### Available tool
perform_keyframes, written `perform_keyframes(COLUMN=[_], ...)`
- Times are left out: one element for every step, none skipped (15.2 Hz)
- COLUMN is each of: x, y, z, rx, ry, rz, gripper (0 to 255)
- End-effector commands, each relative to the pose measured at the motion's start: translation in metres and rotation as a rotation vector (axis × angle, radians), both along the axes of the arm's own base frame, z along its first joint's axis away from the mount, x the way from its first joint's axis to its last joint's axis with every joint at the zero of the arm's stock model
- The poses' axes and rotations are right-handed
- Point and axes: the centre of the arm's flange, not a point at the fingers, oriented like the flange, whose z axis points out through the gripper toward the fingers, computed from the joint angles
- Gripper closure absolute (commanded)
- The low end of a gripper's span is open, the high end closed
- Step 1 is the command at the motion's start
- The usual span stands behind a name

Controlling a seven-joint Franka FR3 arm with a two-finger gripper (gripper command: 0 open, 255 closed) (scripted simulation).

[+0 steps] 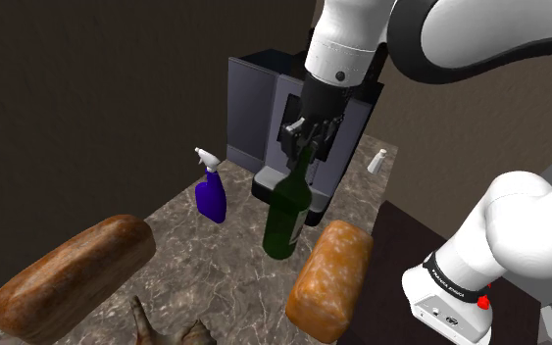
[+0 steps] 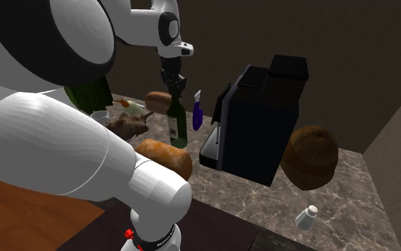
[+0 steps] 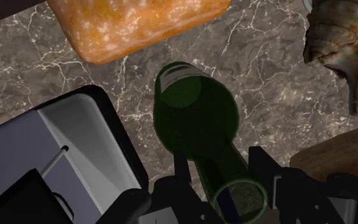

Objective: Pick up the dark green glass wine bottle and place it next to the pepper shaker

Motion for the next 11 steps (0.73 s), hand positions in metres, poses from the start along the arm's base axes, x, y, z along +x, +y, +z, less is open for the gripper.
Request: perform_keyframes(x=[-0.001, -0.001, -0.001, -0.001, -0.001, -0.001, -0.001, -0.001, -0.001, -0.001, -0.001], y=[0.0, 0.0, 0.0, 0.0, 0.0, 0.0, 0.0, 0.0, 0.0, 0.0, 0.0], z=[0.011, 0.016, 0.021, 0.026, 0.032, 0.037, 0.042, 0.048, 0.053, 0.058, 0.063], rx=[0.0, 0.0, 0.0, 0.0, 0.0, 0.0, 0.0, 0.0, 0.0, 0.0, 0.0], ry=[0.0, 0.0, 0.0, 0.0, 0.0, 0.0, 0.0, 0.0, 0.0, 0.0, 0.0], rz=[0.0, 0.0, 0.0, 0.0, 0.0, 0.0, 0.0, 0.0, 0.0, 0.0, 0.0], gripper=[255, 255, 255, 255, 255, 255, 255, 255, 255, 255, 255])
